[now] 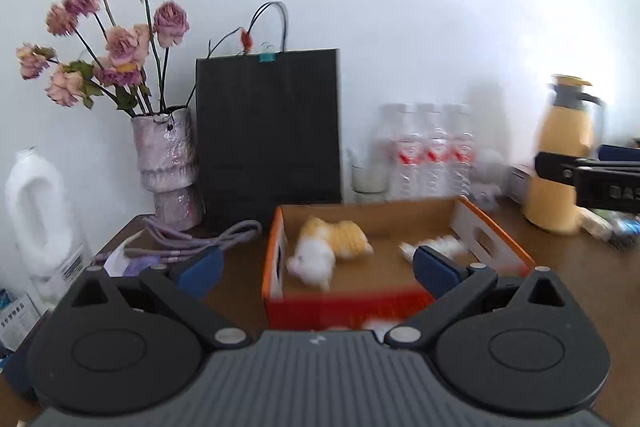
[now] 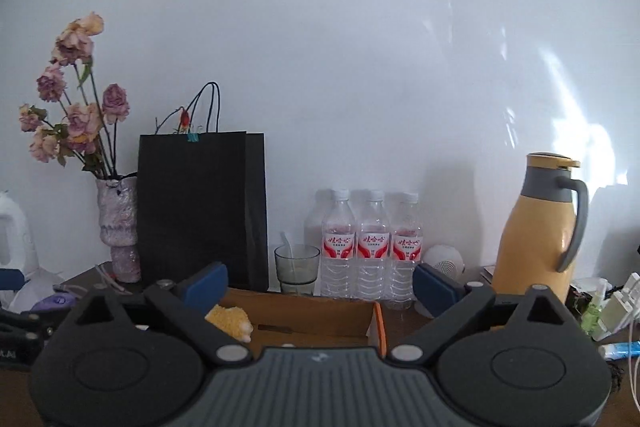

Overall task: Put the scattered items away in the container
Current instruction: 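Grasp the clear plastic bag with the left tool while the right tool withdraws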

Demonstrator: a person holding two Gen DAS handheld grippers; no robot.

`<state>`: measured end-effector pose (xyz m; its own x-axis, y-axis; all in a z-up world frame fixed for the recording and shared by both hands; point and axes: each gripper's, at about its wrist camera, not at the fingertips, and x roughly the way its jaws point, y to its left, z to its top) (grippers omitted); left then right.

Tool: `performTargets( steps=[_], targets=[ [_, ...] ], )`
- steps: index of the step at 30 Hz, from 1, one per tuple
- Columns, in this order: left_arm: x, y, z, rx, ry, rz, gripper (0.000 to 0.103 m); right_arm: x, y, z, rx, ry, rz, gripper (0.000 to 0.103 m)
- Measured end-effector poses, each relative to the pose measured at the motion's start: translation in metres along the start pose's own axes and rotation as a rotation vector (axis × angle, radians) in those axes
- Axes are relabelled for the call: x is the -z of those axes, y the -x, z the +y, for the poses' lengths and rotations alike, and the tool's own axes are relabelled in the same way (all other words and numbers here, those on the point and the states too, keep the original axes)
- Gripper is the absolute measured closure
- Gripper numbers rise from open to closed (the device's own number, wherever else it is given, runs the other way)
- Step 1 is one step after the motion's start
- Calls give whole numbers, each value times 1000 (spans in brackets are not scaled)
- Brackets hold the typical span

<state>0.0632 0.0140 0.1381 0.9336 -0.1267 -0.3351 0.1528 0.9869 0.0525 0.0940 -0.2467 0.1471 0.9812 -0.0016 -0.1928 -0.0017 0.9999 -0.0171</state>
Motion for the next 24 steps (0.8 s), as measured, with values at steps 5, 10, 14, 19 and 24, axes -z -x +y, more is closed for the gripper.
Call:
performTargets(
  steps=[5,10,14,19,24],
  targets=[
    [73,78,-18,38,-62,-21,0,58,86,-1,-54,-58,82,0],
    [129,109,-29,0,-70,27,0,116,133,6,-71,-118,219,0],
    [136,93,-30,20,-65,90,0,140,134,12,-73,-115,297,0],
    [133,66,-30,-4,-39,156,0,132,119,16,-78,-106,299,0],
    [136,46,-19,63,32,210,7,128,89,28,-153,-67,328,13]
  ],
)
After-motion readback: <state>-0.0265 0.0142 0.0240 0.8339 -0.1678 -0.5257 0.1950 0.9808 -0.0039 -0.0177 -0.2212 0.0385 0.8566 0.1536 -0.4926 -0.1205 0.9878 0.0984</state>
